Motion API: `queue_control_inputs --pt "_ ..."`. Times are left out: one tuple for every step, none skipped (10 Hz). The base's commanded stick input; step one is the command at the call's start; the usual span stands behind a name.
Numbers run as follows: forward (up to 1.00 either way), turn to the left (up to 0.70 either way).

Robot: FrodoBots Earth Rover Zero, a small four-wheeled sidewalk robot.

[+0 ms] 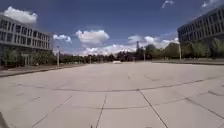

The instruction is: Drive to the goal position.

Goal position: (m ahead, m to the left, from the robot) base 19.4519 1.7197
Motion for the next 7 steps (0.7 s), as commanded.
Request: queue_control_inputs --pt "0.7 0.0" --pt "0.7 0.0" --pt "0.7 0.0" --pt "0.7 0.0" --pt "0.7 0.0" --pt "0.7 0.0" --pt "0.7 0.0"
